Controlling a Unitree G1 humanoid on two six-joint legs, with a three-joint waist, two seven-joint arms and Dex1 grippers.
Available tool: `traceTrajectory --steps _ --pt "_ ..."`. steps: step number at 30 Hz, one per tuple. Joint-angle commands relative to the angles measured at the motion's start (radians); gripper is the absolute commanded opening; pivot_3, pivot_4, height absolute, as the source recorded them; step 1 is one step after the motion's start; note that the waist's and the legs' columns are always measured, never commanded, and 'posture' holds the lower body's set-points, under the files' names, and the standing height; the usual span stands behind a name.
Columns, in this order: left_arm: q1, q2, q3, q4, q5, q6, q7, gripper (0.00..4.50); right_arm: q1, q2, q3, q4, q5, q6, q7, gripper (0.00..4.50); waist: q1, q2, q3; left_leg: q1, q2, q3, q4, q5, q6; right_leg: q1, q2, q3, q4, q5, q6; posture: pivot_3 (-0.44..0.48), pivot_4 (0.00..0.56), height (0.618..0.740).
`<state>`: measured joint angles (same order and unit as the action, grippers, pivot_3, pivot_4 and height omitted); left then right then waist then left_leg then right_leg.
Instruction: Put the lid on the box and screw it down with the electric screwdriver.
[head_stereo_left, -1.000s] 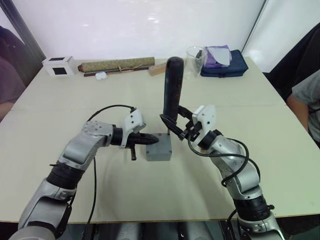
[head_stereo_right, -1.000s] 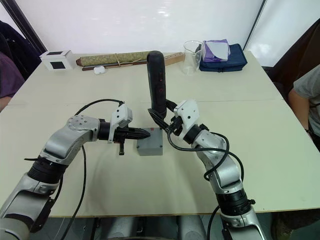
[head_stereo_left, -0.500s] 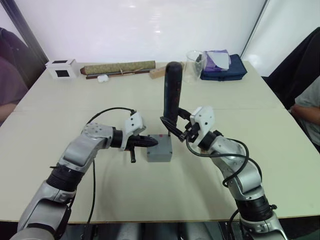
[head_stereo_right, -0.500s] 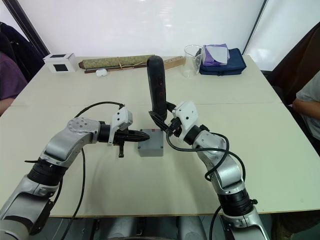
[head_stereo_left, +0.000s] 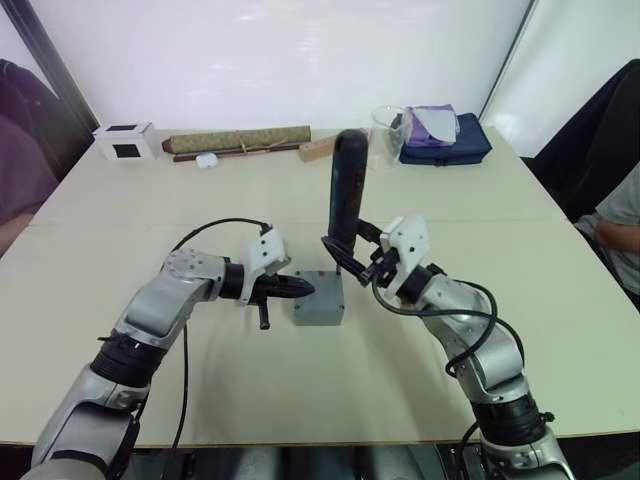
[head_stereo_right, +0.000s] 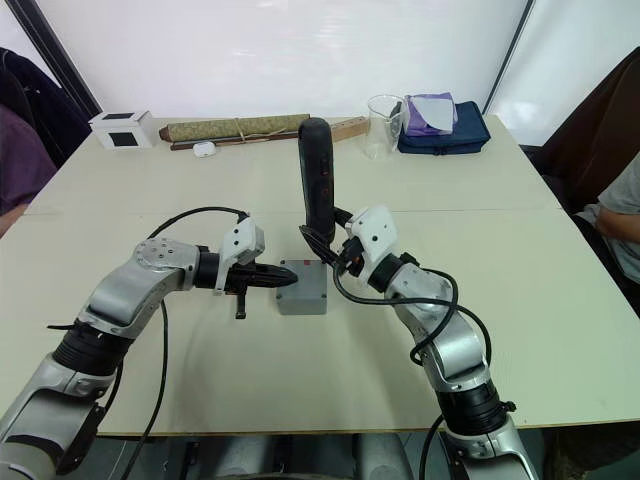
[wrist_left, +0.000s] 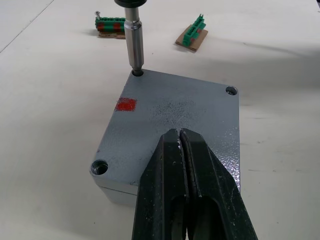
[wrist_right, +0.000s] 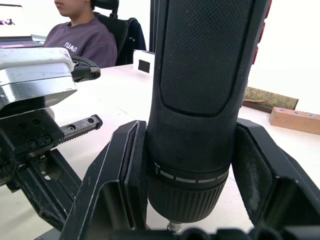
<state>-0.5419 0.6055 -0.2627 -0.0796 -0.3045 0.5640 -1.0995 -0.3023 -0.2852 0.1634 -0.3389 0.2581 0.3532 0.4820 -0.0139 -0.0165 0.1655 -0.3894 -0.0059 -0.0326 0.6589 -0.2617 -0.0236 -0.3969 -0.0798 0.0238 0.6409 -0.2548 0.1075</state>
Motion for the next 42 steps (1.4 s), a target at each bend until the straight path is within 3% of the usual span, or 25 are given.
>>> traceTrajectory --steps 1,32,36,42 --pt "0.014 0.011 -0.017 0.003 0.017 0.006 -0.006 0.00 0.033 -0.004 0.023 0.097 -0.019 0.083 -0.007 2.07 0.000 0.000 0.000 0.000 0.000 0.000 0.000 0.000 0.000 0.000 0.000 0.000 0.000 0.000 0.000 0.000 0.150 0.740" --pt "0.032 0.019 -0.020 0.005 0.035 0.002 -0.011 0.00 0.002 -0.009 0.018 0.058 -0.014 0.039 0.031 2.07 0.000 0.000 -0.002 0.005 0.001 0.000 -0.010 0.000 0.000 0.004 0.000 0.000 -0.011 0.000 -0.001 0.000 0.150 0.740" --pt "0.040 0.031 -0.023 0.020 0.041 -0.018 -0.028 0.00 -0.151 -0.039 -0.063 -0.052 0.055 0.083 0.047 2.07 -0.001 0.001 -0.001 0.005 0.002 0.000 -0.011 0.000 0.000 0.004 0.000 0.000 -0.011 0.000 -0.001 0.000 0.150 0.740" --pt "0.028 0.000 0.033 0.057 -0.006 -0.014 -0.014 0.00 -0.458 -0.077 -0.309 -0.120 0.339 0.322 -0.030 2.07 0.001 0.005 0.003 -0.003 0.002 -0.001 -0.011 0.000 0.000 -0.006 0.000 0.000 -0.009 0.001 0.000 0.000 0.150 0.740"
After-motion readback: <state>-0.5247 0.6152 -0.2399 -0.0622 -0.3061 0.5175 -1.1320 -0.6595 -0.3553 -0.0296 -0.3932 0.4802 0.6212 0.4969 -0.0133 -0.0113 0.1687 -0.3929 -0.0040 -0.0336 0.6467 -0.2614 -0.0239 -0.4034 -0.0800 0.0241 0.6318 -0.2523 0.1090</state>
